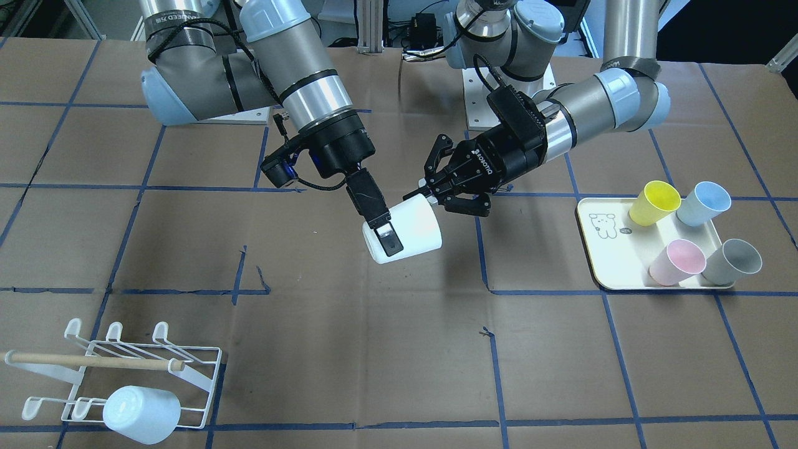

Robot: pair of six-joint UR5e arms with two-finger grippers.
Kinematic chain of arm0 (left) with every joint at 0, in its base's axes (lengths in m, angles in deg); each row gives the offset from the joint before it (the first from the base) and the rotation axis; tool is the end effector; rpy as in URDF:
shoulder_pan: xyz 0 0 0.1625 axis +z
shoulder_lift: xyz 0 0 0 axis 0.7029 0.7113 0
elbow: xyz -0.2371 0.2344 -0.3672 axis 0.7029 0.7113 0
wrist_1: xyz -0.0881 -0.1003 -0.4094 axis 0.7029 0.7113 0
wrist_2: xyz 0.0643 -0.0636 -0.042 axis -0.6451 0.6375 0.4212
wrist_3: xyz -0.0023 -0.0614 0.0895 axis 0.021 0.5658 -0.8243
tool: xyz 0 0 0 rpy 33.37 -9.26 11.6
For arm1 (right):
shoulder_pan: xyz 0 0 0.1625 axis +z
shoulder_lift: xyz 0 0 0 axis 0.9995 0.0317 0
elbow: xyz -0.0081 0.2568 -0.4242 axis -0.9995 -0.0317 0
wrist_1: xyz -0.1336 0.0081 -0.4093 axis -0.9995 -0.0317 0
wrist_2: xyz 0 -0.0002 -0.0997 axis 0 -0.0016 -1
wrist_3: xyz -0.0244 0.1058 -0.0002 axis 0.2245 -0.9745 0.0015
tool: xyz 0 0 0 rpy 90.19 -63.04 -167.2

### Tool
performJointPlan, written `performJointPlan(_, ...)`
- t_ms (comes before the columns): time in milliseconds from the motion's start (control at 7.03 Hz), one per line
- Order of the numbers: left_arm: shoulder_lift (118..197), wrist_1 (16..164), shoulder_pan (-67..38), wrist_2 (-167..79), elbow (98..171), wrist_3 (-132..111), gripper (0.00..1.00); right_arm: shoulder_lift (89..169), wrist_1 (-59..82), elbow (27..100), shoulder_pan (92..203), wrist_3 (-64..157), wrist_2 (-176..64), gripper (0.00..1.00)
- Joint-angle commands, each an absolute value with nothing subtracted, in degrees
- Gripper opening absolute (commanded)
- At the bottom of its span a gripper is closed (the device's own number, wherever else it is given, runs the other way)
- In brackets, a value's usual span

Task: Transfer IKEA cup to right arm and place on rack

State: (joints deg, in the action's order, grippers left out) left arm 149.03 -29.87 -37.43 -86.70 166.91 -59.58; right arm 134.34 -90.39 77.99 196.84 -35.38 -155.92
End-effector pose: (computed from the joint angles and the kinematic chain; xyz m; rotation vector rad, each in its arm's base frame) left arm -0.1657 -0.5101 0.4095 -1.0290 -1.7532 1.3016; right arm 0.3458 -0.5320 0.4513 1.2829 1.7416 -0.3989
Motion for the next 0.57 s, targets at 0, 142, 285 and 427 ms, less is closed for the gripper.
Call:
performJointPlan(0, 149.0, -29.9, -37.4, -86.7, 166.9, -59.5, 0.07, 134.3, -90.2, 78.0, 196.8, -35.4, -155.8, 0.88)
performJointPlan(142, 148.9, -29.9, -37.4, -86.6, 166.9, -59.5, 0.07, 134.4, -90.2, 78.0, 196.8, -35.4, -155.8, 0.82)
performJointPlan(285, 148.9, -29.9, -37.4, -86.6, 166.9, -59.5, 0.08, 134.4, -90.2, 78.0, 196.8, -35.4, -155.7, 0.78)
performJointPlan(427, 148.9, -29.9, -37.4, -86.6, 166.8, -59.5, 0.1, 134.5, -90.2, 78.0, 196.8, -35.2, -155.5, 0.7)
